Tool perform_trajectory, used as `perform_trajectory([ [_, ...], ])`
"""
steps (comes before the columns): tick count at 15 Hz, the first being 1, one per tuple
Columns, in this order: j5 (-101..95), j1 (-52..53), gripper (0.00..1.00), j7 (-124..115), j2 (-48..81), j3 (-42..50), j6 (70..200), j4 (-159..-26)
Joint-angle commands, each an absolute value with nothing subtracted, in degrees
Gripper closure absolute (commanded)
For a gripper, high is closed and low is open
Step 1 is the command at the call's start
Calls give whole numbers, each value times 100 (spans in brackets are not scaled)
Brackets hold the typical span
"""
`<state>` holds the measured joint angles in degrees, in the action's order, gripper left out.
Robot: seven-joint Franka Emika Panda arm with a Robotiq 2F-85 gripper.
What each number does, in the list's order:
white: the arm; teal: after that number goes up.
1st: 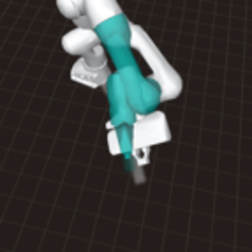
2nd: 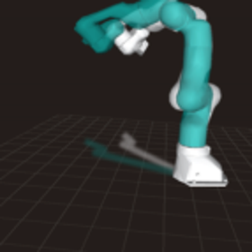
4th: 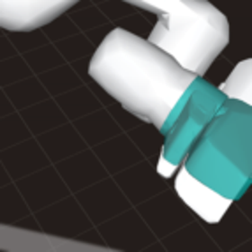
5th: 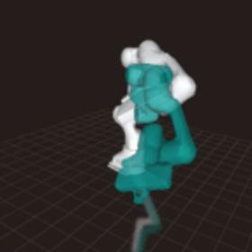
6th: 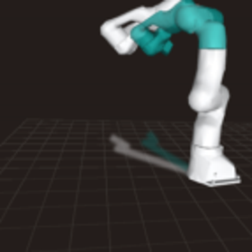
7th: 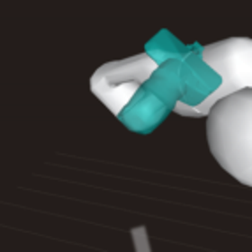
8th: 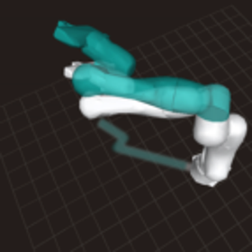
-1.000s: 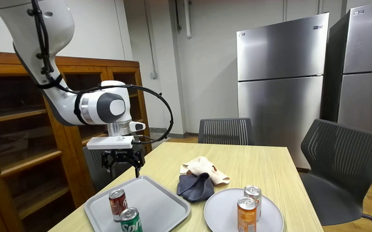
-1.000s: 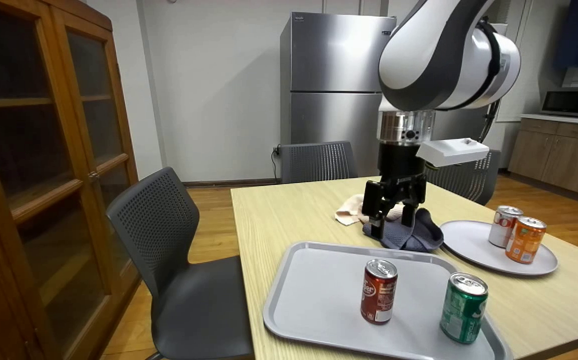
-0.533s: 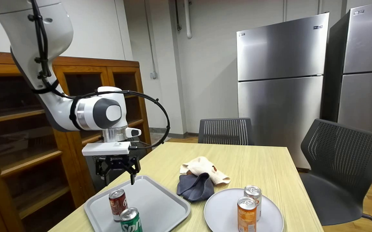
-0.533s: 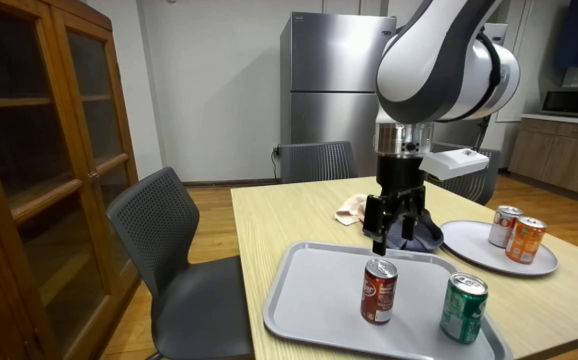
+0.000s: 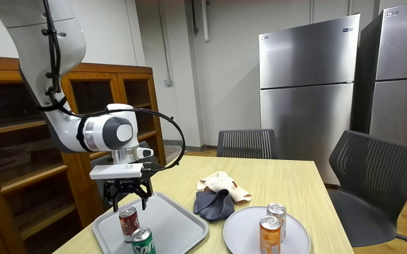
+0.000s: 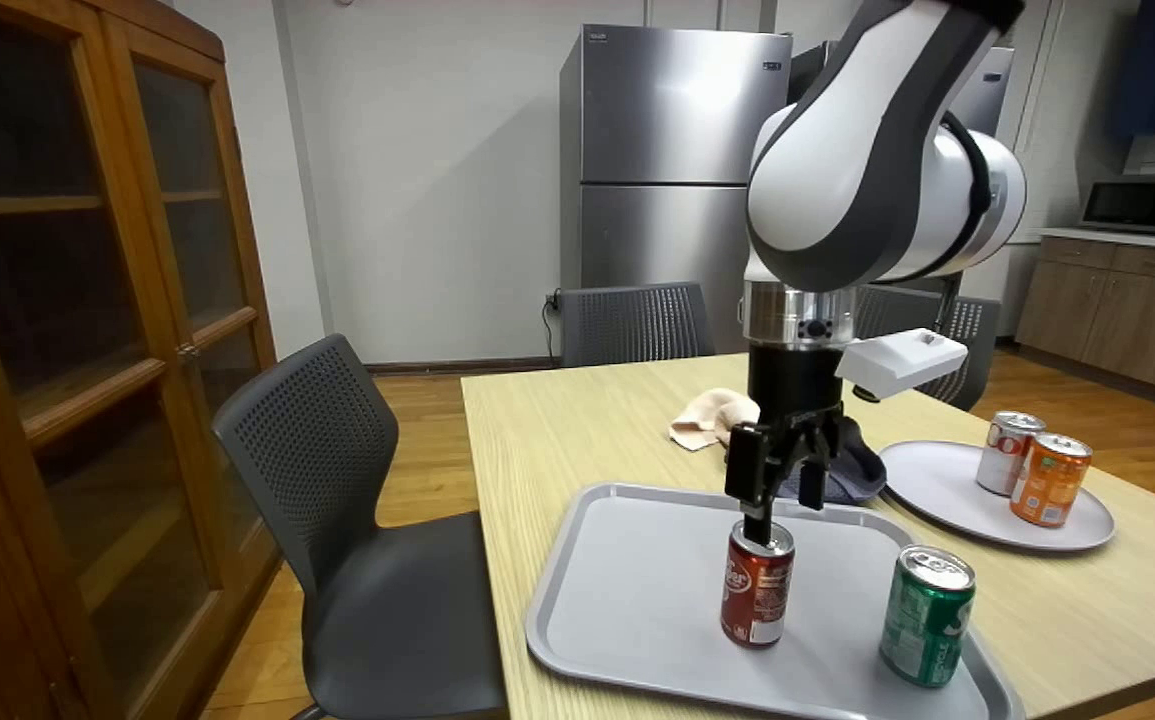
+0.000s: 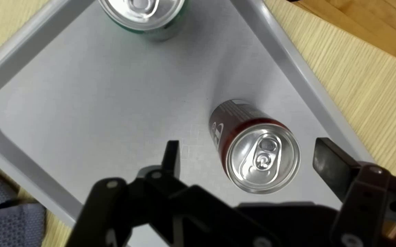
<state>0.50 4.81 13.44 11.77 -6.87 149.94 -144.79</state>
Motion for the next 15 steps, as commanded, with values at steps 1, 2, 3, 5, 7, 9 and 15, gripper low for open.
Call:
perform_trajectory([
  [1, -128, 486, 0, 1324, 1348, -706, 15249, -14464],
  [2, -161, 489, 0, 1303, 1388, -701, 15308, -14465],
  [3, -157, 484, 0, 1305, 1434, -711, 15358, -14457],
  [5, -162, 475, 0, 1315, 1502, -724, 15450, -14455],
  [7, -193, 485, 0, 1302, 1553, -725, 15518, -14455],
  [9, -254, 508, 0, 1268, 1610, -715, 15592, -14459],
  [15, -427, 543, 0, 1276, 1713, -730, 15676, -14432],
])
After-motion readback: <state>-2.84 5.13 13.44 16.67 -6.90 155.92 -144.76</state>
